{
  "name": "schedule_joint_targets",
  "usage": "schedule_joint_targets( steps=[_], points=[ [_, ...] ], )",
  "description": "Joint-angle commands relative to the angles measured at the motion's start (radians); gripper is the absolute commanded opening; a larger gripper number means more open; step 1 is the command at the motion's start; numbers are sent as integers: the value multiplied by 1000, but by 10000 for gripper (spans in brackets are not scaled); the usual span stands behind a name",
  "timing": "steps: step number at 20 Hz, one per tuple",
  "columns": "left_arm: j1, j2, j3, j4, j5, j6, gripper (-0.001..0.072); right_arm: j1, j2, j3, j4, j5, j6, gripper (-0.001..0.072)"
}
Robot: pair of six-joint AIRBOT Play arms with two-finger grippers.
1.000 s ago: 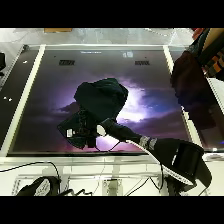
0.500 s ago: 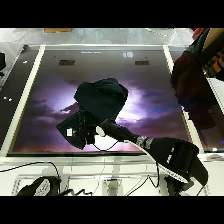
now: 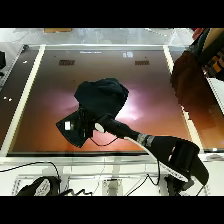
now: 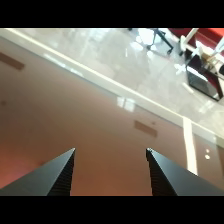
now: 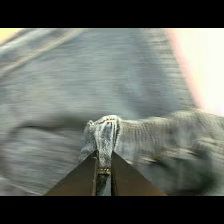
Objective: Fold the clothes and pants, and hang the long-sleeved shirts on hangers.
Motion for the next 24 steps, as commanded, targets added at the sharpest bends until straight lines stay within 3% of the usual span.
schedule_joint_targets(
  steps=[1, 4, 6, 7, 9, 10, 11, 13, 14, 22, 24],
  points=[
    [0, 2, 0, -20, -26, 1, 487, -61, 60, 53, -138, -1, 251, 36],
    [0, 2, 0, -16, -93, 2, 486, -202, 176, 61, -177, 6, 497, 35],
    [0, 0, 0, -16, -215, 60, 481, -330, 266, 61, -176, 55, 630, 35],
    [0, -4, -2, -17, -288, 117, 440, -397, 309, 61, -175, 103, 691, 35],
    [0, -14, -24, -17, -425, 143, 141, -536, 391, 60, -174, 234, 771, 34],
    [0, -16, -53, -20, -476, 140, 146, -594, 421, 60, -172, 297, 781, 34],
    [0, -14, -92, -32, -517, 140, 186, -650, 444, 60, -170, 357, 784, 35],
    [0, -13, -202, -56, -586, 123, 497, -756, 476, 50, -167, 408, 802, 34],
    [0, -10, -274, -71, -616, 111, 552, -806, 486, 48, -165, 418, 837, 35],
    [-125, 117, -855, -206, -660, 124, 555, -997, 508, 48, -116, 539, 863, 34],
    [-155, 121, -917, -219, -660, 79, 615, -997, 508, 48, -114, 540, 864, 35]
  ],
)
